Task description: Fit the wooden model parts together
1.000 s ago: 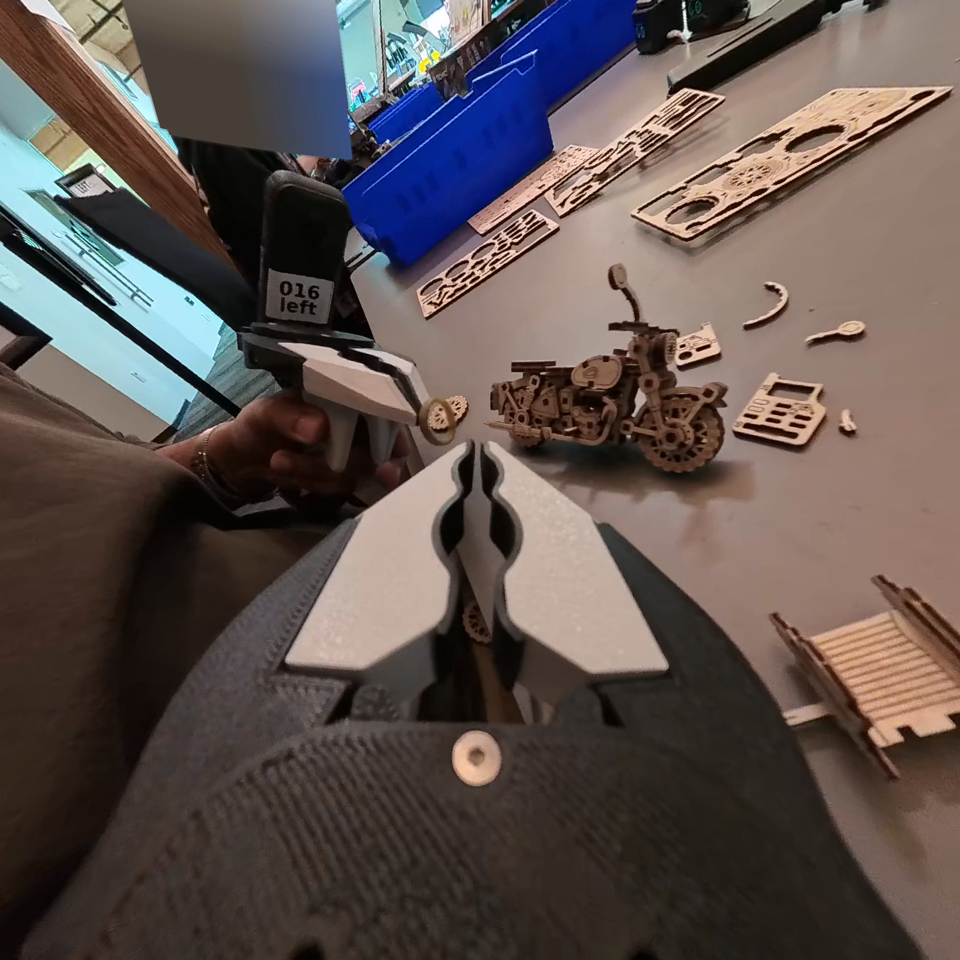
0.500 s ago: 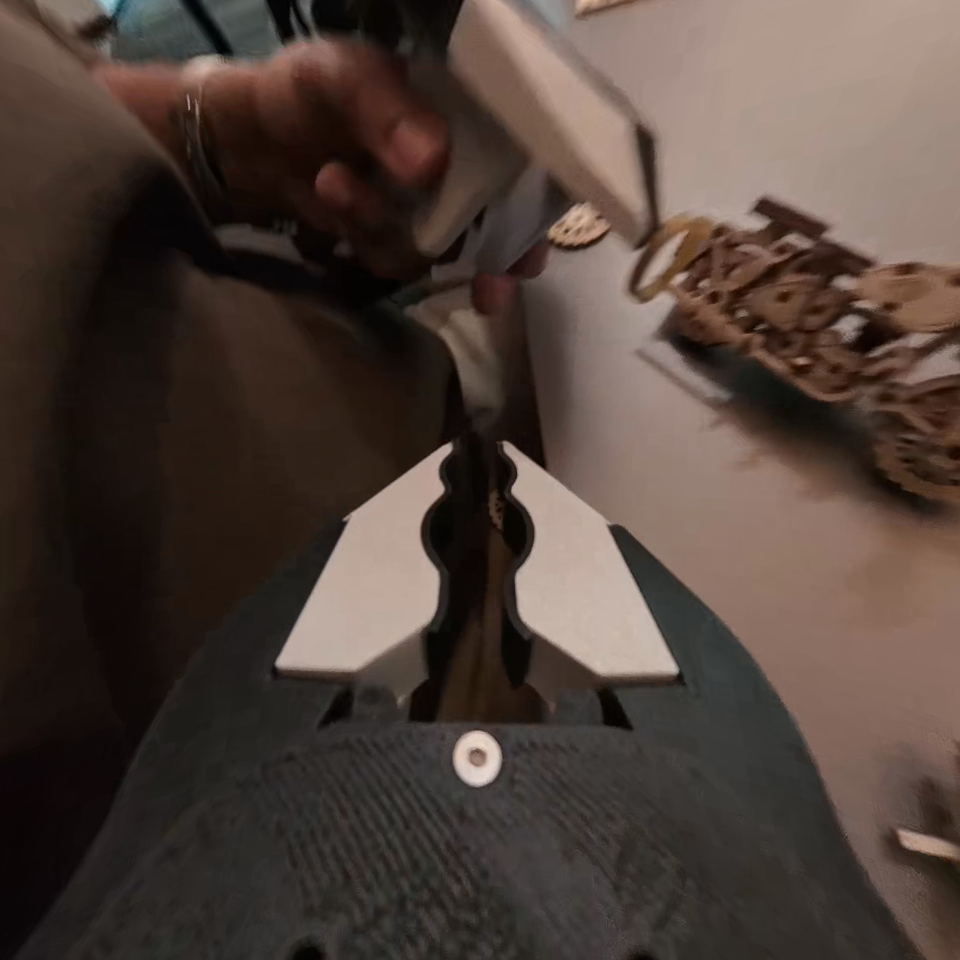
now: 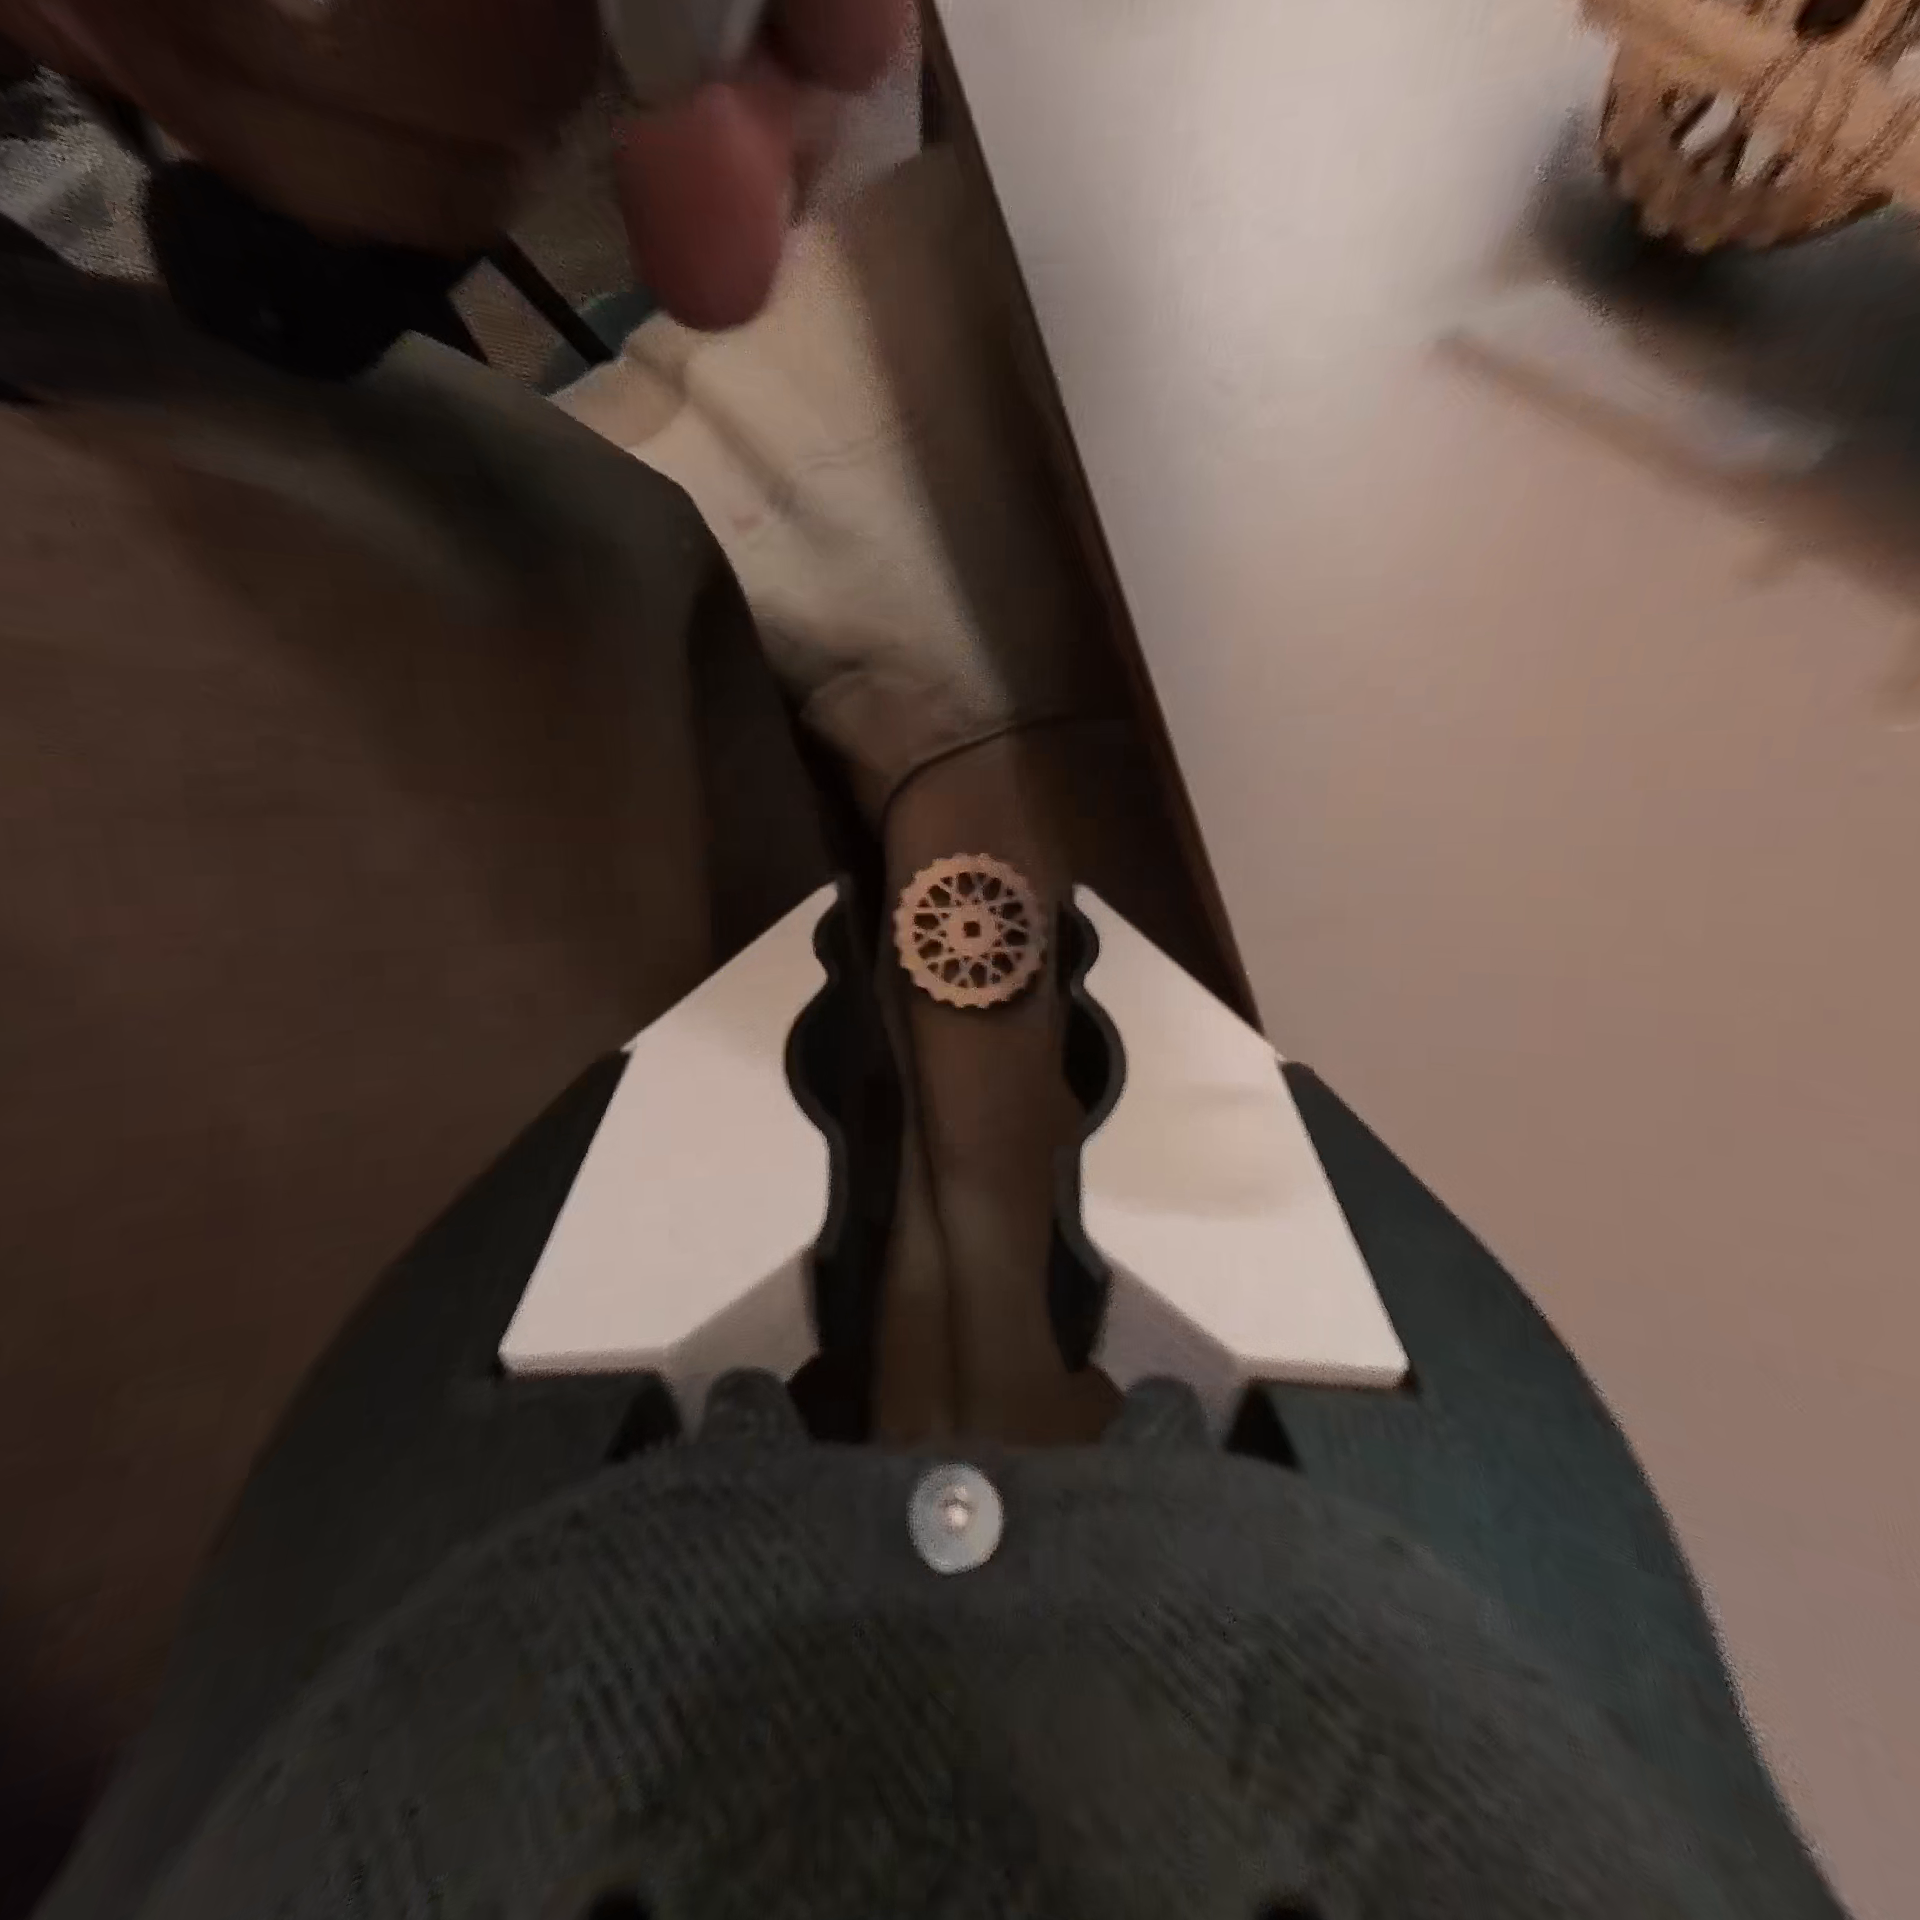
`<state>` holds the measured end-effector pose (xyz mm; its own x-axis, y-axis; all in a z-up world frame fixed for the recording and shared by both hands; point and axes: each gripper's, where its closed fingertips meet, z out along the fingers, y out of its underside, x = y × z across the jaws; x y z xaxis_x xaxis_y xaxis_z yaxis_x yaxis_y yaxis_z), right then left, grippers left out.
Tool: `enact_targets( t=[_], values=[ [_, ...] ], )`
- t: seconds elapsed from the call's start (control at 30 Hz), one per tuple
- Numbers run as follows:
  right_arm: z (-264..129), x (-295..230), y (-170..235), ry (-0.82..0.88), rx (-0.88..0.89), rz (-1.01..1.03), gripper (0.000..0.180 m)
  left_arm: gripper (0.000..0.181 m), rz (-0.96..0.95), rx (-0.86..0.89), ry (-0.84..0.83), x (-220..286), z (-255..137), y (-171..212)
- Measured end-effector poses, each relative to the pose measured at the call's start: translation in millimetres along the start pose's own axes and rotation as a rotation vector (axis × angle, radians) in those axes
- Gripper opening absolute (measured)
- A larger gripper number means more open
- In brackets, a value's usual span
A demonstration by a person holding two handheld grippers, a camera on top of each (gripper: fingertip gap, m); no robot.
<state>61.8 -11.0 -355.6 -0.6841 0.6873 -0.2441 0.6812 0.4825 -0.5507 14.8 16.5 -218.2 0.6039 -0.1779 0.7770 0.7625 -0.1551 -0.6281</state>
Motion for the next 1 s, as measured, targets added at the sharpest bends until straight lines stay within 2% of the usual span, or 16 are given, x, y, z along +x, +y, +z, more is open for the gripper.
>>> enact_targets(
  t=[0.13, 0.2, 0.27, 0.37, 0.53, 0.73, 0.9, 1.0],
  values=[
    [15.0, -7.7, 15.6, 0.019, -0.045, 0.065, 0.050, 0.000, -0.038, 0.016, 0.012, 7.0, -8.5, 10.7],
    [22.9, -21.7, 25.5, -0.049, -0.085, 0.119, 0.046, 0.000, -0.061, 0.028, 0.030, 13.7, -12.4, 15.6],
    [23.9, -31.8, 27.6, -0.099, -0.091, 0.143, 0.033, 0.000, -0.073, 0.038, 0.040, 19.7, -15.6, 19.8],
    [13.8, -31.0, 17.5, -0.083, -0.026, 0.119, 0.032, 0.000, -0.074, 0.061, 0.054, 29.5, -19.2, 21.2],
    [-21.7, -40.7, -10.5, -0.174, 0.148, 0.092, 0.033, 0.000, -0.012, 0.083, 0.010, 28.5, -22.5, 16.5],
    [-75.2, 9.9, -45.3, 0.065, 0.424, 0.091, 0.032, 0.000, -0.031, 0.097, -0.005, 19.9, -22.1, 13.0],
    [-77.6, 64.1, -22.3, 0.376, 0.316, 0.081, 0.032, 0.000, -0.077, 0.102, 0.001, 12.8, -19.3, 14.0],
    [-69.5, 80.0, -16.2, 0.459, 0.250, 0.082, 0.032, 0.000, -0.104, 0.111, -0.033, 0.3, -18.0, 12.0]
  ],
)
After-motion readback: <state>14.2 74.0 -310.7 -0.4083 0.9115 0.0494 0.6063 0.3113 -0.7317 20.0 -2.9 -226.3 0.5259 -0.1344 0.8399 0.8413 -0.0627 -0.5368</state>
